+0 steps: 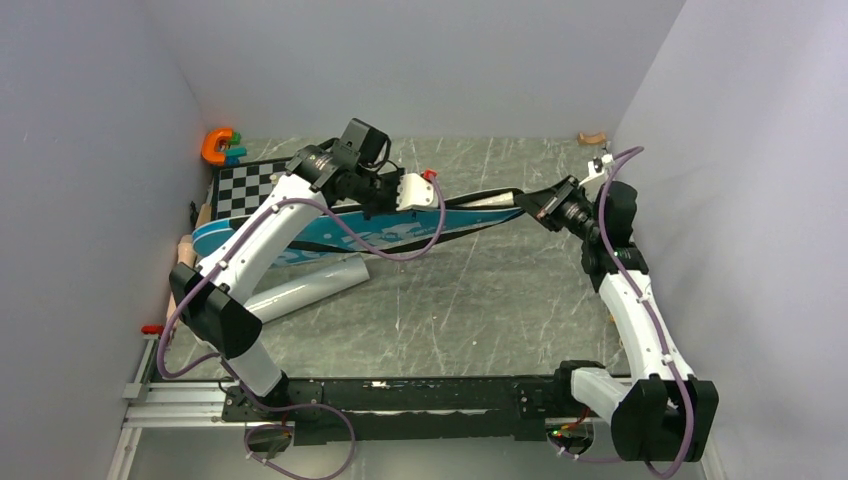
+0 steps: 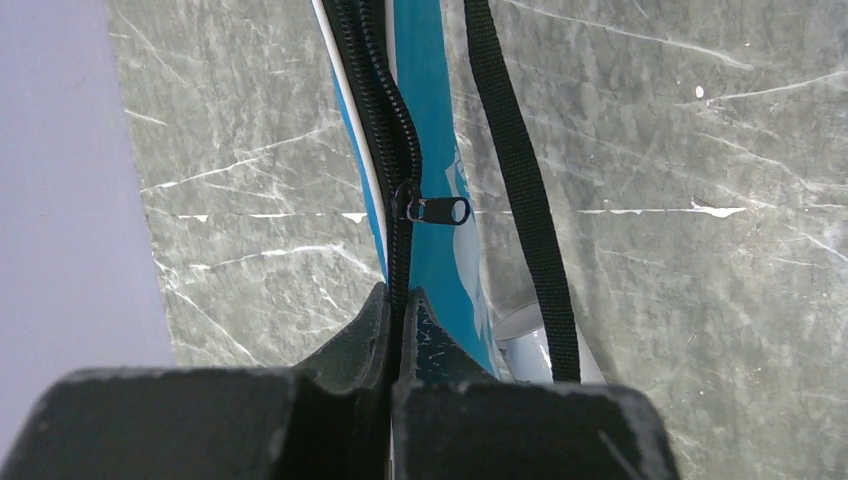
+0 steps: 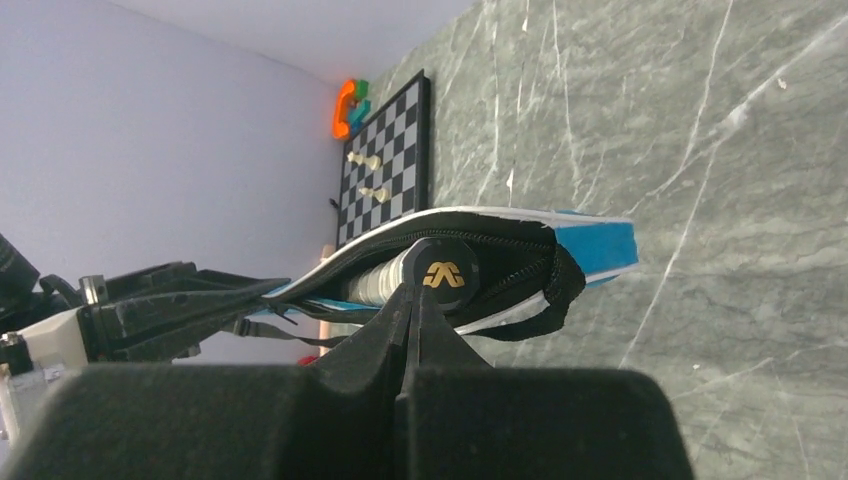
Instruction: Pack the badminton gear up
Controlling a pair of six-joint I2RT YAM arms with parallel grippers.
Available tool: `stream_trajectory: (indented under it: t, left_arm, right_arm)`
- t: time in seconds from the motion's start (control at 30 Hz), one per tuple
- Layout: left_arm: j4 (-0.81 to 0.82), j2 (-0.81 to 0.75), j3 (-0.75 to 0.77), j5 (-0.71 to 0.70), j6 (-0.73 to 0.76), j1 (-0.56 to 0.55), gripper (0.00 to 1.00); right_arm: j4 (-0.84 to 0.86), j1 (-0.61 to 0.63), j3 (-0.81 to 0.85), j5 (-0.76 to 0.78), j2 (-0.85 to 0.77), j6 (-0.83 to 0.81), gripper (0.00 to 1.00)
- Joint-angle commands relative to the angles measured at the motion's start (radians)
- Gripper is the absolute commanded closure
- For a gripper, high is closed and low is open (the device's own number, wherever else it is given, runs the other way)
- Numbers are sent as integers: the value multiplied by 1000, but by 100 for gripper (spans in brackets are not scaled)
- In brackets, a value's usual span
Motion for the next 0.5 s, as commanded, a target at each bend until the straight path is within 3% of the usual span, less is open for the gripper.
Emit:
stream_trajectory:
  t: [0.0,0.2,0.37,0.47]
  left_arm:
    - [85,-20,44,47,21,-28,100]
    - [81,-26,40,47,21,-29,100]
    - [79,-32,20,43,26,-30,100]
    - [79,-31,20,45,25,-31,100]
  right_arm:
    - [-49,34,-8,21,-6,-42,100]
    - [-320,34,36,259,-17,-216,99]
    - [-431,26,149,398,-80,-303,75]
    - [-433,25,207,405,-123,-313,71]
